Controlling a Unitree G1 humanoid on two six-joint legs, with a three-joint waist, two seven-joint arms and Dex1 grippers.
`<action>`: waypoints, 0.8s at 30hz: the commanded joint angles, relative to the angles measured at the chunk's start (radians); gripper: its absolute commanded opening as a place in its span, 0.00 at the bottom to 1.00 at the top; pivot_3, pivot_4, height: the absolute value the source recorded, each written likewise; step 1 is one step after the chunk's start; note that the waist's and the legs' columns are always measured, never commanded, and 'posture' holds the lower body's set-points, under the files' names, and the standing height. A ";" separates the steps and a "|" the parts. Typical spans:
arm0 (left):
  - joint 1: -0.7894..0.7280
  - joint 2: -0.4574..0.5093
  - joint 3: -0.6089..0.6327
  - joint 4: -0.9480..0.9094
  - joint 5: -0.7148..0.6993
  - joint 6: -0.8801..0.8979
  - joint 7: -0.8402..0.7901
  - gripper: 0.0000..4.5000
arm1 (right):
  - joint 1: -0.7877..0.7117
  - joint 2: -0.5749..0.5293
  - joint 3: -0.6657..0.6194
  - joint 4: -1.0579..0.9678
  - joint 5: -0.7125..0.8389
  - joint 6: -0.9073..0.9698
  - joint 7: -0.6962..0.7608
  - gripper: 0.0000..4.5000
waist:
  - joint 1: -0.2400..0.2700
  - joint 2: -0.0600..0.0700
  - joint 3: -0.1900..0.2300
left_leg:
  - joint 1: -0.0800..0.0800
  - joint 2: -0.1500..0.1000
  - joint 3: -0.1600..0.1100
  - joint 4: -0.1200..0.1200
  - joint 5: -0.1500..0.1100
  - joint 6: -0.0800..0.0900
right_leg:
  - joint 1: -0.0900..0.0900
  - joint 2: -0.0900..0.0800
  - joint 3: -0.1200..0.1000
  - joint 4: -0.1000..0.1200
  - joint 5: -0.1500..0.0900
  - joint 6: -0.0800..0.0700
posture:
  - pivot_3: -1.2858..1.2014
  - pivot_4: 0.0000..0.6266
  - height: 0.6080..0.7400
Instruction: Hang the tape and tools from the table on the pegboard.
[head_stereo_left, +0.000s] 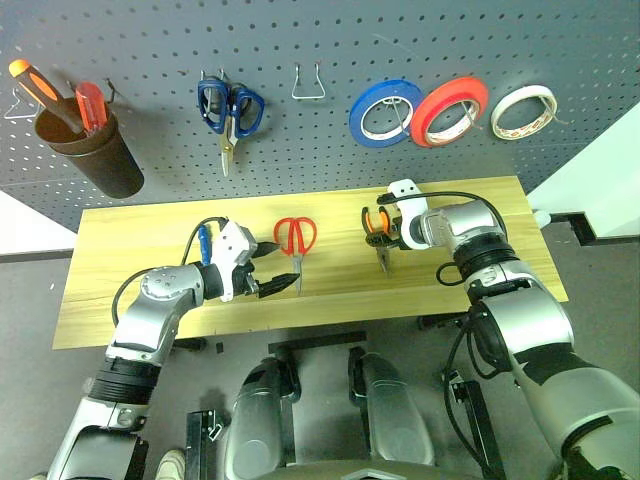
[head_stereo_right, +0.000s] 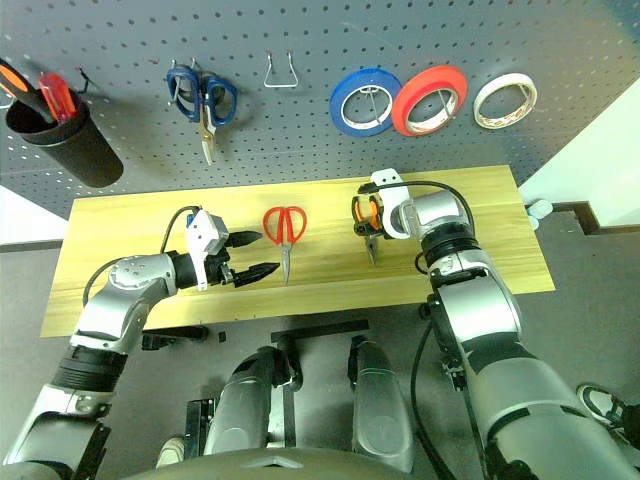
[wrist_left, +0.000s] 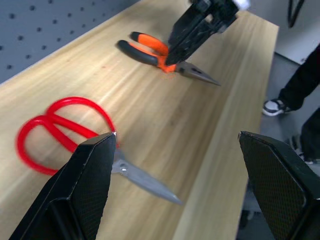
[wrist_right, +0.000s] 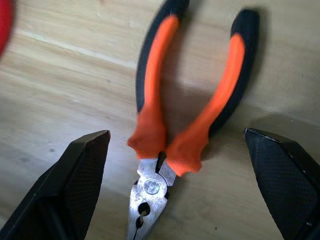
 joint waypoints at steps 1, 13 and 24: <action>0.027 0.002 0.008 -0.057 -0.017 0.007 0.007 0.91 | -0.033 0.021 -0.009 0.042 -0.028 -0.060 -0.014 1.00 | -0.001 0.000 0.001 | 0.000 0.000 0.000 0.000 0.000 0.000 | 0.000 0.000 0.000 0.000 0.000 0.000 | 0.51 0.70 0.92; 0.044 0.021 0.022 -0.076 -0.013 0.028 0.016 0.91 | -0.050 0.054 -0.017 0.117 -0.076 -0.097 -0.022 1.00 | 0.000 -0.002 0.010 | 0.000 0.000 0.000 -0.002 -0.001 -0.001 | -0.004 0.000 0.001 -0.003 -0.001 -0.001 | 0.52 0.68 0.92; 0.051 0.042 0.038 -0.068 -0.015 0.017 0.013 0.91 | -0.036 0.062 0.013 0.119 -0.137 -0.096 0.015 0.46 | -0.002 -0.002 0.010 | 0.000 -0.001 0.001 -0.015 0.002 -0.005 | -0.005 0.000 0.001 -0.007 -0.001 -0.002 | 0.52 0.63 0.92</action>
